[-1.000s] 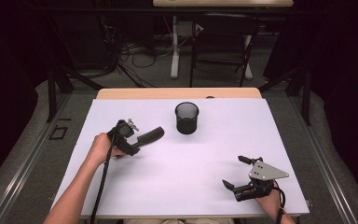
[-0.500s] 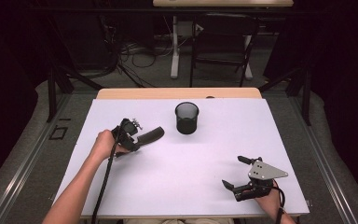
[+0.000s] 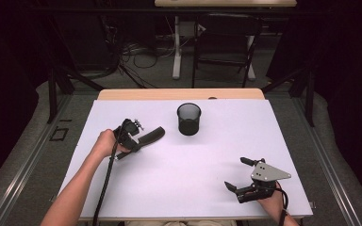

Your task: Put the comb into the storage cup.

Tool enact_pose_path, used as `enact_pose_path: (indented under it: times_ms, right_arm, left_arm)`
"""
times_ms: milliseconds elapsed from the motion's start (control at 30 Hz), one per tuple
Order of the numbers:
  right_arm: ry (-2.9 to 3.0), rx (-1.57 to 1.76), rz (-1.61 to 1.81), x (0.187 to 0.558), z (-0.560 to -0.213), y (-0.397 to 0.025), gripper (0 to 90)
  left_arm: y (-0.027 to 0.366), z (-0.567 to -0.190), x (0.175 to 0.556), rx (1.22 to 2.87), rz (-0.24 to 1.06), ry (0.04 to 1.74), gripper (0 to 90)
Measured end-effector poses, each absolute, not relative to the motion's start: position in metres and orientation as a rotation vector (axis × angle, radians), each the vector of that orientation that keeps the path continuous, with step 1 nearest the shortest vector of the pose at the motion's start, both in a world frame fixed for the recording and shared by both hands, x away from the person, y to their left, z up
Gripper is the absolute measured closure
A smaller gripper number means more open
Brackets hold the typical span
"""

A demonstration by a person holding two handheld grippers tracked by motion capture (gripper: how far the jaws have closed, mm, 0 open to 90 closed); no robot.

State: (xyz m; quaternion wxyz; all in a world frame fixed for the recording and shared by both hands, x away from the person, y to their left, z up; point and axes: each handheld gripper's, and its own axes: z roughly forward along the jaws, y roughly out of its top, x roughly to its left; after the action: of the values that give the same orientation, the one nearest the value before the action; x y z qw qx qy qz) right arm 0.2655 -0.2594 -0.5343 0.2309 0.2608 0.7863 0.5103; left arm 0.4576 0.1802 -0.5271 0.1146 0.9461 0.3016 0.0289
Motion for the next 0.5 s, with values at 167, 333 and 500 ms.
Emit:
enact_pose_path:
  times_ms: [167, 333, 500]
  right_arm:
    - [2.156, 0.724, 1.399, 0.264, -0.534, -0.259, 1.4]
    - [2.158, 0.73, 1.392, 0.265, -0.534, -0.259, 1.4]
    - [2.157, 0.731, 1.395, 0.265, -0.534, -0.258, 1.4]
  left_arm:
    - [0.178, -0.527, 0.456, 2.781, 0.097, 0.878, 72.6]
    - [0.179, -0.522, 0.453, 2.756, 0.116, 0.866, 72.7]
    - [0.183, -0.514, 0.448, 2.702, 0.129, 0.867, 72.6]
